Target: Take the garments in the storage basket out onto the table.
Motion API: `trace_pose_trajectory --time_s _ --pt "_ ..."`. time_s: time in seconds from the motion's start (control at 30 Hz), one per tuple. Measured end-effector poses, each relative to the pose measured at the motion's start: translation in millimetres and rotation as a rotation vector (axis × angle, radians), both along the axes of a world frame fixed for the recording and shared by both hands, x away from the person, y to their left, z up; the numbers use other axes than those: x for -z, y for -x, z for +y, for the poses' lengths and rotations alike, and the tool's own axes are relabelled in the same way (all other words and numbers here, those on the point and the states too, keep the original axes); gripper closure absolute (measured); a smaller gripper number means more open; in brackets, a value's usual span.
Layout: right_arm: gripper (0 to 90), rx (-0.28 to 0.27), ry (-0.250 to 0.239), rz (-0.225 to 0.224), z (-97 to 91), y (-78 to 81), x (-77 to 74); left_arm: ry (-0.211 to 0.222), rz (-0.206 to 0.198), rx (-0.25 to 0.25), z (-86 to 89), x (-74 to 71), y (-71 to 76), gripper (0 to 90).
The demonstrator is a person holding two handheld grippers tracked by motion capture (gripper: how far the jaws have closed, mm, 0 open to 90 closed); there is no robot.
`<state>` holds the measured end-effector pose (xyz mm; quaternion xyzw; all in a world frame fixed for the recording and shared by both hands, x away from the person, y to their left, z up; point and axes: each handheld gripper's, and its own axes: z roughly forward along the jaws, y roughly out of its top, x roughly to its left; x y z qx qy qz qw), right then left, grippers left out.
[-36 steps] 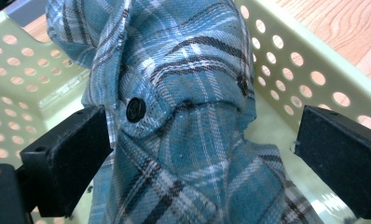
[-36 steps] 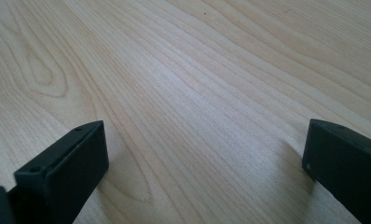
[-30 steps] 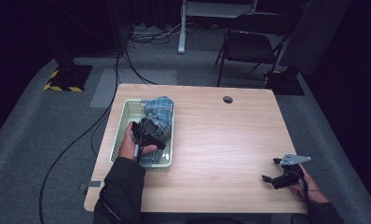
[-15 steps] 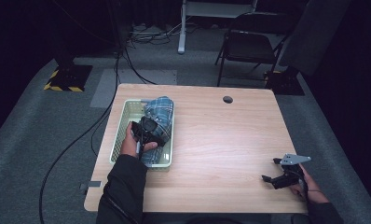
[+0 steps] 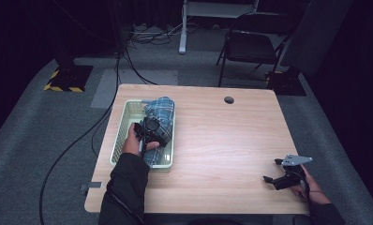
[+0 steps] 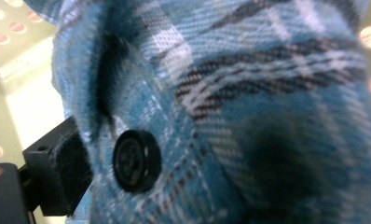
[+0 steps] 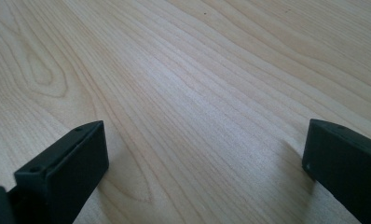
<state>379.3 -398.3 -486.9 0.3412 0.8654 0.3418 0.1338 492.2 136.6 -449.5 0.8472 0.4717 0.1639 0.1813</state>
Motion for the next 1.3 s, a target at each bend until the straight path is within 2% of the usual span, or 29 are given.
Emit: trace_pose_trajectory --time_s 0.47,0.73,0.9,1.17,1.3 --pt "0.2 0.000 0.000 0.000 0.0 0.0 0.0 -0.011 0.035 -0.003 -1.3 5.1 -2.8 4.8" --pt "0.2 0.000 0.000 0.000 0.0 0.0 0.0 -0.026 0.059 -0.009 -2.5 7.1 -4.4 10.4" --pt "0.2 0.000 0.000 0.000 0.0 0.0 0.0 -0.018 0.064 -0.023 -1.5 6.7 -4.0 19.0" --pt "0.2 0.000 0.000 0.000 0.0 0.0 0.0 -0.002 0.050 -0.052 2.1 1.9 -2.3 40.2" --pt "0.2 0.000 0.000 0.000 0.0 0.0 0.0 -0.002 0.040 -0.066 2.9 0.1 -1.7 44.2"
